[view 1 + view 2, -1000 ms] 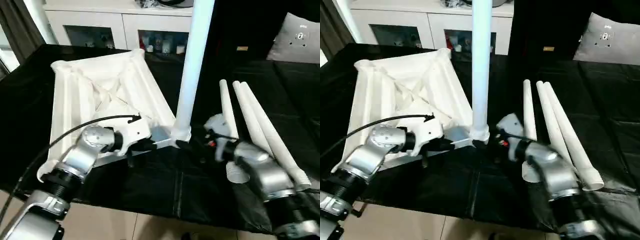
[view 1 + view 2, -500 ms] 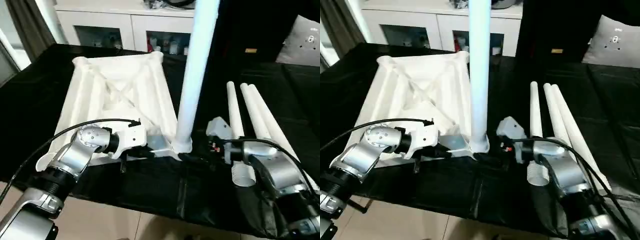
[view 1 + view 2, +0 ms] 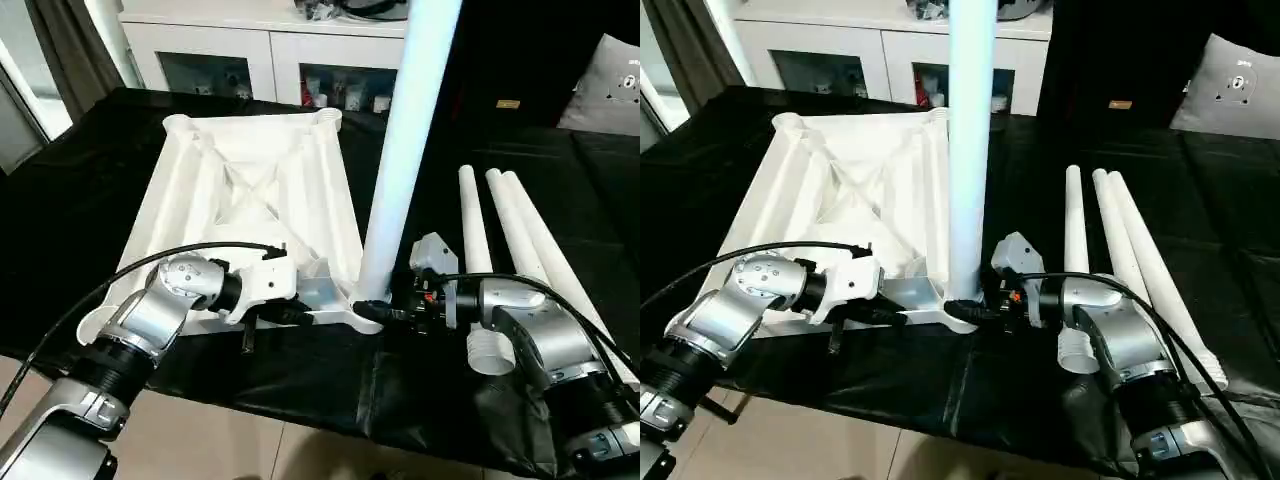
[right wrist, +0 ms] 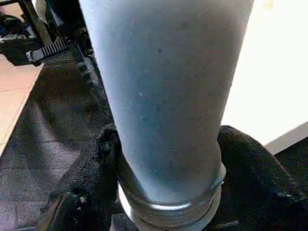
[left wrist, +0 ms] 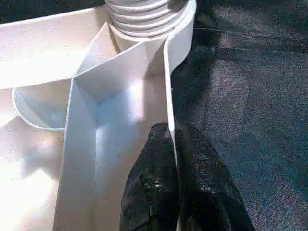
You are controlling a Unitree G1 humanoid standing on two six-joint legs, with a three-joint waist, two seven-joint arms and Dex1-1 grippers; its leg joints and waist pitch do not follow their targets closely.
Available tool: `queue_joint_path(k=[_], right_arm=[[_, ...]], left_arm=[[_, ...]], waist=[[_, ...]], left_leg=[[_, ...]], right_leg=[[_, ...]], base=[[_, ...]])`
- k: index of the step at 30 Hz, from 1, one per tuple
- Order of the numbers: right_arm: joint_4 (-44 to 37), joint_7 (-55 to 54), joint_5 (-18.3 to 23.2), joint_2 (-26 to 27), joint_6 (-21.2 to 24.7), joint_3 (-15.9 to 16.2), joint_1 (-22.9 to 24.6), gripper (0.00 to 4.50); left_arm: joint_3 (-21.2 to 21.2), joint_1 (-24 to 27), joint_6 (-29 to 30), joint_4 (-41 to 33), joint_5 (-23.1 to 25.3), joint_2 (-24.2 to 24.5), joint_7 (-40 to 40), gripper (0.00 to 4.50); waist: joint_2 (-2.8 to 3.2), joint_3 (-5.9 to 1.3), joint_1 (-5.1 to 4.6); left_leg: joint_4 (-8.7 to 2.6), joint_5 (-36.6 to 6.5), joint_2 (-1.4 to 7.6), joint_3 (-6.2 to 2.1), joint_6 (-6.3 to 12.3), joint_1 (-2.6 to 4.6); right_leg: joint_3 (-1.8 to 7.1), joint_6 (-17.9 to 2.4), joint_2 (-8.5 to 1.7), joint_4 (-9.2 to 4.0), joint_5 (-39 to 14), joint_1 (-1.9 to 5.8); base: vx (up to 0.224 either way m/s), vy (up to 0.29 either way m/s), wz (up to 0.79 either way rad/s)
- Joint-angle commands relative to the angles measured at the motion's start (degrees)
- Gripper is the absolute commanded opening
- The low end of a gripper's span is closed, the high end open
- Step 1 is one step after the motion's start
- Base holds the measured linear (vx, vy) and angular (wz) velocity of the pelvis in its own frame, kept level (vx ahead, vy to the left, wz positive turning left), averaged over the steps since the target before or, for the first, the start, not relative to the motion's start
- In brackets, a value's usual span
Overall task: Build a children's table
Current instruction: Rotate leg to tighten
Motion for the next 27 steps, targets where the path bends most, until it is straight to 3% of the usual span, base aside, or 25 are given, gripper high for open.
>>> queue_joint_path(k=[1, 4, 8, 10, 11, 12, 14, 15, 16, 17, 22, 24, 27], right_arm=[[0.26, 1.08, 0.44, 0.40, 0.74, 0.95, -0.07, 2.72], [0.17, 0.35, 1.07, 1.70, 2.09, 0.85, 0.47, 2.69], [1.21, -4.35, -0.09, 4.29, 4.36, 1.08, 0.77, 2.67], [2.76, -8.32, -1.08, 6.56, 5.05, 0.88, 0.50, 2.67], [2.76, -8.32, -1.08, 6.56, 5.05, 0.88, 0.50, 2.67], [4.80, -13.09, -1.60, 9.50, 5.79, 0.02, -0.33, 2.67], [11.63, -25.65, -2.52, 16.99, 6.34, -3.18, -3.54, 2.67], [14.46, -29.70, -2.49, 19.21, 5.53, -4.54, -4.84, 2.67], [14.80, -30.20, -2.46, 19.47, 5.44, -4.72, -5.00, 2.66], [18.86, -36.05, -2.00, 22.34, 4.57, -6.91, -6.88, 2.66], [22.03, -39.34, -3.74, 23.97, 2.65, -6.28, -7.79, 2.66], [21.77, -38.45, -4.04, 23.83, 2.21, -6.48, -7.34, 3.36], [21.42, -38.03, -4.33, 23.73, 1.58, -7.49, -6.95, 3.36]], left_arm=[[-2.90, 1.73, 0.41, 0.02, 1.14, -0.12, -2.29, 0.00], [-2.37, 2.57, 1.28, -0.94, 0.52, -0.21, -1.95, 0.00], [-0.09, 4.31, 5.83, -3.98, -1.67, -1.75, 1.17, 0.00], [1.42, 5.17, 9.45, -5.43, -2.52, -3.54, 4.55, 0.00], [1.42, 5.17, 9.45, -5.43, -2.52, -3.54, 4.55, 0.00], [2.65, 5.68, 12.51, -6.30, -2.41, -5.62, 8.68, 0.00], [5.41, 5.59, 19.40, -7.93, -1.64, -11.69, 18.81, 0.00], [6.03, 5.01, 21.44, -8.27, -1.52, -13.89, 21.43, 0.00], [6.05, 4.93, 21.61, -8.30, -1.47, -14.13, 21.71, 0.00], [6.18, 3.85, 23.41, -8.46, -0.74, -17.02, 24.88, 0.00], [5.30, 2.39, 24.66, -7.60, 2.05, -20.32, 29.66, 0.00], [4.42, 2.14, 24.33, -7.11, 3.33, -20.41, 30.35, 0.00], [4.08, 2.17, 24.28, -6.81, 4.44, -19.96, 30.93, 0.00]], waist=[[-0.32, -4.18, 0.04], [-0.51, -4.19, 0.02], [0.05, -4.16, -0.10], [-0.16, -3.88, -0.77], [-0.11, -3.62, -1.05], [-0.10, -3.50, -1.14], [-0.90, -3.13, -2.27], [-0.66, -3.05, -2.90], [-0.51, -3.09, -3.24], [-0.61, -3.18, -3.55], [-0.46, -3.34, -3.67], [-0.35, -3.53, -3.47], [-0.28, -3.64, -3.41]], left_leg=[[-3.54, 1.69, 3.11, -0.39, 6.78, -1.09], [-3.55, 1.76, 3.13, -0.37, 6.76, -1.13], [-3.62, 1.61, 3.20, -0.43, 6.29, -1.16], [-3.86, -0.84, 3.03, -0.38, 5.13, -1.26], [-4.01, -3.35, 2.85, -0.32, 4.23, -1.15], [-4.07, -4.79, 2.72, -0.34, 3.82, -1.09], [-4.34, -7.38, 2.58, -0.49, 1.56, -1.19], [-4.25, -8.78, 2.25, -0.63, 0.63, -0.87], [-4.14, -9.25, 2.11, -0.65, 0.61, -0.76], [-4.16, -9.68, 2.06, -0.73, 1.12, -0.95], [-4.24, -10.97, 2.42, -0.67, 2.66, -0.42], [-4.40, -10.44, 2.54, -0.82, 3.22, -0.85], [-4.41, -9.99, 2.70, -0.83, 3.57, -1.03]], right_leg=[[3.53, -14.49, -3.89, -2.66, -5.51, 4.32], [3.51, -14.28, -3.83, -2.65, -5.81, 4.33], [3.48, -14.19, -3.93, -2.59, -6.38, 4.30], [3.38, -13.26, -3.81, -3.26, -10.01, 4.27], [3.28, -12.18, -3.76, -3.90, -14.41, 4.20], [3.22, -11.33, -3.74, -4.24, -17.11, 4.24], [2.93, -8.65, -3.79, -4.89, -25.00, 4.04], [2.55, -6.78, -3.83, -5.63, -29.83, 3.86], [2.44, -6.11, -3.89, -5.95, -31.25, 3.80], [2.31, -4.97, -3.93, -6.30, -32.15, 3.86], [2.16, -6.17, -3.61, -6.49, -27.86, 3.13], [2.26, -6.97, -3.66, -5.99, -25.03, 3.56], [2.45, -8.17, -3.77, -5.69, -22.21, 3.66]], base=[[0.000, 0.000, 0.00], [0.000, 0.000, 0.00], [0.000, 0.000, 0.00], [0.000, 0.000, 0.00], [0.000, 0.000, 0.00], [0.000, 0.000, 0.00], [-0.028, -0.003, -0.03], [-0.050, -0.004, -0.07], [-0.054, 0.000, -0.07], [-0.054, 0.000, -0.07], [0.000, 0.000, 0.00], [0.000, 0.000, 0.00], [0.000, 0.000, 0.00]])
